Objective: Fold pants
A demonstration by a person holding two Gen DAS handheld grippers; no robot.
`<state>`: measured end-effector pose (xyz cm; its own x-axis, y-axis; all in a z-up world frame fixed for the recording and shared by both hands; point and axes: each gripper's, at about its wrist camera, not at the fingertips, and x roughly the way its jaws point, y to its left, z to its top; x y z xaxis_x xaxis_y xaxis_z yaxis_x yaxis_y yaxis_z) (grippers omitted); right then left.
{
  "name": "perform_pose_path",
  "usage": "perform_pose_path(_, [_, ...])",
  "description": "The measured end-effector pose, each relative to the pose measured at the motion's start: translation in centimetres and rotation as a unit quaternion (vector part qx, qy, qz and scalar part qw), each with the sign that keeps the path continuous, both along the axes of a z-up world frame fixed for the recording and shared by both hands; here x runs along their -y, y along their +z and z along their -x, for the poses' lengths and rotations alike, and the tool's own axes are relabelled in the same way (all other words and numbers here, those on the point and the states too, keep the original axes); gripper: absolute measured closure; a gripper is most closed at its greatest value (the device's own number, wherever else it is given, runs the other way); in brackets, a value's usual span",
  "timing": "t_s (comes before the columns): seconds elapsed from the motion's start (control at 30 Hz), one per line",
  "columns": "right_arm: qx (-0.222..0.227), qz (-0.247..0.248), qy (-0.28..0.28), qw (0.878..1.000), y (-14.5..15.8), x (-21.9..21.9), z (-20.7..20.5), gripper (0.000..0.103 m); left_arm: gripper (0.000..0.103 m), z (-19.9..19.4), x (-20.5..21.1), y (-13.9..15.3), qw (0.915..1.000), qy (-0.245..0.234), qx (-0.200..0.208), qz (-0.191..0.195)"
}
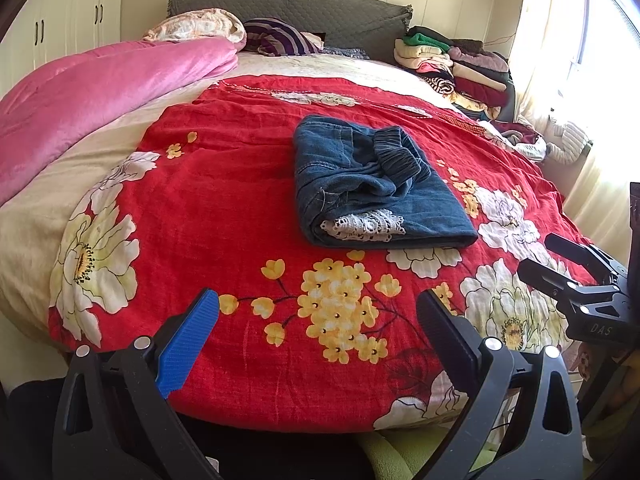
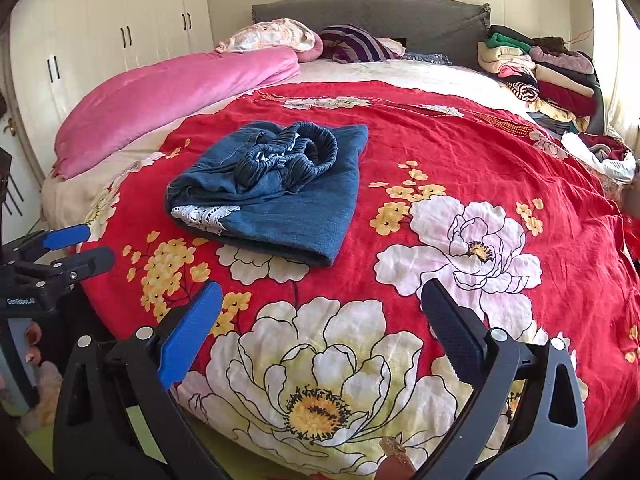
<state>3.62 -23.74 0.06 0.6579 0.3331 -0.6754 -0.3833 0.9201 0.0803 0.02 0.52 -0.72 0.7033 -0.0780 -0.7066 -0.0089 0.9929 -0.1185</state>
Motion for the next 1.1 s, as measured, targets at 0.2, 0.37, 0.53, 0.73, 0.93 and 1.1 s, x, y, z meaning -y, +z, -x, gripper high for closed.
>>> perform_pose_path(0.2, [0.000,0.000,-0.001,1.000,0.0,0.0,0.1,0.009,0.004,0.0,0.0,0.1,1.0000,0.000,0.000,-0.002])
perform_pose_path(0.37, [0.001,0.000,0.000,1.000,0.1,0.1,0.1,0.009,0.004,0.0,0.0,0.1,1.0000,0.000,0.000,-0.003])
perform_pose_path(0.53, [0.000,0.001,-0.003,1.000,0.1,0.2,0.1,0.009,0.004,0.0,0.0,0.1,1.0000,0.000,-0.001,-0.004])
perform_pose_path(0.73, [0.000,0.003,-0.005,1.000,0.1,0.4,0.0,0.009,0.004,0.1,0.0,0.2,1.0000,-0.003,0.000,-0.006])
perform_pose_path(0.93, [0.000,0.004,-0.013,1.000,0.2,0.7,-0.2,0.009,0.004,0.2,0.0,0.3,0.9999,-0.002,0.000,-0.011])
perform_pose_path(1.1, [-0.001,0.005,-0.022,1.000,0.5,1.3,-0.4,0.009,0.004,0.1,-0.2,0.3,0.9999,0.001,-0.003,-0.013])
